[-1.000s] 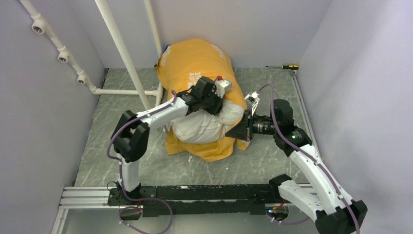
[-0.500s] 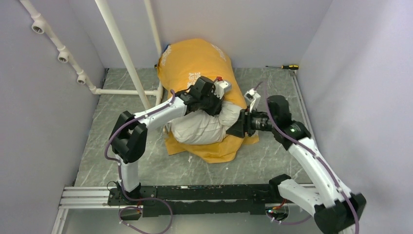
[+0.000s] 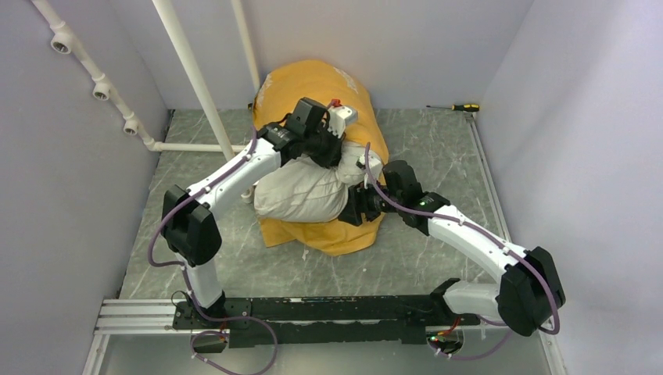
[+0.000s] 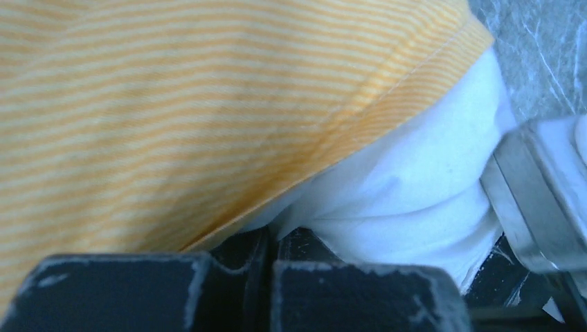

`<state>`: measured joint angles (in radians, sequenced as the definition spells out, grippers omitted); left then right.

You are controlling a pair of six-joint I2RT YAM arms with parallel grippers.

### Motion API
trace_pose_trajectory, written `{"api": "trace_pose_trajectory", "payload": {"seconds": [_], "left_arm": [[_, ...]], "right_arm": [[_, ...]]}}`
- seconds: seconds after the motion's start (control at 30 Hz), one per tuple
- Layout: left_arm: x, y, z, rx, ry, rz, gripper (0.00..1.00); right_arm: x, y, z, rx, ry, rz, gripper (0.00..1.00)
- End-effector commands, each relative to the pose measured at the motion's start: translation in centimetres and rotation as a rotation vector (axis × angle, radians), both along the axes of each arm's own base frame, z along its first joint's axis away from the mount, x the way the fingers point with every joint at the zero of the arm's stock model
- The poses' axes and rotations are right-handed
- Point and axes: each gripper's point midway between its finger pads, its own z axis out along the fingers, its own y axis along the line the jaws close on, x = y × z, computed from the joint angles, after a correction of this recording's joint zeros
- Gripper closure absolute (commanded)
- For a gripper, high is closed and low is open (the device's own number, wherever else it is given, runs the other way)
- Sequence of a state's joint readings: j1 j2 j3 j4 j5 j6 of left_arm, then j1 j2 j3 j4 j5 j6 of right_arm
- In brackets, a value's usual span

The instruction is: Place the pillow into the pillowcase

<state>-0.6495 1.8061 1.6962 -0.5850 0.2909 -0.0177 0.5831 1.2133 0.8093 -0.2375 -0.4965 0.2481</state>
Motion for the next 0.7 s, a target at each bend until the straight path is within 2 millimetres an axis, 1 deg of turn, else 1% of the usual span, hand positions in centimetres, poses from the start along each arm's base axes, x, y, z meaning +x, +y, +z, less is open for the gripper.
{"api": "trace_pose_trajectory", "payload": {"seconds": [0.0, 0.07, 0.1, 0.17, 0.2, 0.33, 0.37, 0.43, 0.53, 0.6, 0.63, 0.67], "left_arm": [[5.2, 3.5, 3.6, 0.024, -0.165, 0.125, 1.0], [5.2, 3.5, 3.8, 0.014, -0.165, 0.121, 1.0], [5.1, 3.5, 3.7, 0.015, -0.16, 0.118, 1.0], [5.0, 3.5, 3.5, 0.022, -0.145, 0.109, 1.0], [5.0, 3.5, 3.2, 0.028, -0.135, 0.106, 1.0], [5.1, 3.6, 2.6, 0.029, -0.117, 0.109, 1.0], [5.2, 3.7, 2.5, 0.028, -0.116, 0.112, 1.0], [5.4, 3.9, 2.1, 0.031, -0.107, 0.121, 1.0], [5.9, 4.3, 1.6, 0.037, -0.091, 0.134, 1.0], [6.0, 4.5, 1.5, 0.044, -0.089, 0.135, 1.0], [6.1, 4.6, 1.5, 0.049, -0.092, 0.136, 1.0], [6.1, 4.7, 1.5, 0.051, -0.095, 0.138, 1.0]], "right_arm": [[6.4, -0.6, 2.0, -0.033, -0.276, -0.169, 0.34], [8.3, -1.8, 1.7, -0.106, -0.315, -0.245, 0.33], [8.9, -2.1, 1.8, -0.121, -0.332, -0.268, 0.31], [9.7, -2.6, 2.5, -0.143, -0.369, -0.298, 0.28], [9.9, -2.4, 3.1, -0.14, -0.385, -0.29, 0.27], [8.6, 0.4, 5.0, -0.068, -0.405, -0.095, 0.29], [8.1, 1.0, 5.6, -0.049, -0.403, -0.05, 0.3], [7.0, 2.2, 6.9, 0.021, -0.398, 0.027, 0.3], [6.1, 2.7, 7.6, 0.039, -0.37, 0.079, 0.31], [6.1, 2.5, 8.4, 0.057, -0.372, 0.058, 0.31], [6.4, 2.1, 9.3, 0.061, -0.395, 0.018, 0.3], [7.2, 1.5, 9.5, 0.037, -0.409, -0.035, 0.28]]}}
